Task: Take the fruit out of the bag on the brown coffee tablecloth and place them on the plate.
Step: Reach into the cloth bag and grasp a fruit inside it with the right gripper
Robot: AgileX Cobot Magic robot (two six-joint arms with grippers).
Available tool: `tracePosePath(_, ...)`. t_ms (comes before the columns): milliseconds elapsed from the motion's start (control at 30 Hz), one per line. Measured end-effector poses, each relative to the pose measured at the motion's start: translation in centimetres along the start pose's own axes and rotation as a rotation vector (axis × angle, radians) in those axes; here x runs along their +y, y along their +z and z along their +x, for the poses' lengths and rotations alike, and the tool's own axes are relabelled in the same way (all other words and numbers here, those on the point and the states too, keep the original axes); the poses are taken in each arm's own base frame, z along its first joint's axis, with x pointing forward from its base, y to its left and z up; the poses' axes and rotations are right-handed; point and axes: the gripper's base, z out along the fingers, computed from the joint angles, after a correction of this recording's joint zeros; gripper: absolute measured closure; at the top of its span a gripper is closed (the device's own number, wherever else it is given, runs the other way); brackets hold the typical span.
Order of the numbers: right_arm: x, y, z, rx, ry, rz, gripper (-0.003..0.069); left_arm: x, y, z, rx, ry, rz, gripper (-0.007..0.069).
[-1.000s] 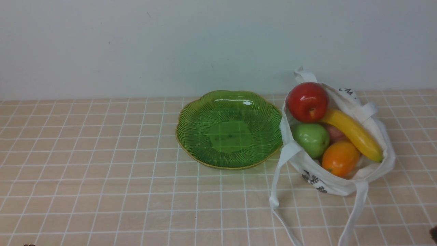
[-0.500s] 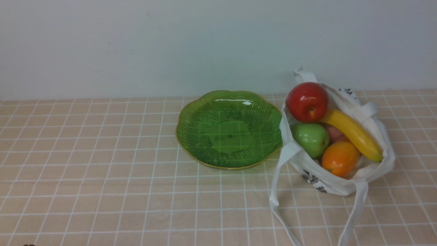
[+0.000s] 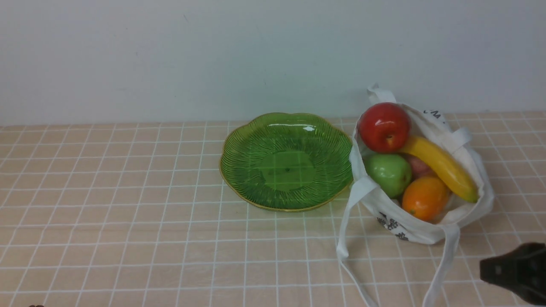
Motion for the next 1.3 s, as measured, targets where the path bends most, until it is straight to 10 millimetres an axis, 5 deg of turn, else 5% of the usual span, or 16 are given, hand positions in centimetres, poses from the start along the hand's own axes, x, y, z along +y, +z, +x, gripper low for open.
tracePosePath(100,0.1,0.5,-0.8,0.007,-0.014,-0.008,0.0454,0.0,0.0,0.0,0.000,0.000,0.000,0.0632)
tracePosePath(267,0.0,1.8,-2.2,0.015,-0.083,-0.013,0.0218,0.0,0.0,0.0,0.000,0.000,0.000,0.0632)
tracePosePath(467,0.6,2.7,-6.4,-0.022,-0.102,-0.033,0.0016,0.0,0.0,0.0,0.000,0.000,0.000,0.0632)
tracePosePath(733,0.9,5.5,-14.0,-0.107,-0.136,-0.023,-0.0019,0.0,0.0,0.0,0.000,0.000,0.000,0.0632)
tracePosePath(867,0.9,8.9,-17.6,-0.106,-0.088,-0.059,-0.0019,0.0,0.0,0.0,0.000,0.000,0.000,0.0632)
tracePosePath(1100,0.4,14.3,-20.7,-0.066,-0.080,-0.060,-0.0020,0.0,0.0,0.0,0.000,0.000,0.000,0.0632)
tracePosePath(1300,-0.4,17.1,-21.4,-0.028,-0.073,-0.046,-0.0020,0.0,0.0,0.0,0.000,0.000,0.000,0.0632)
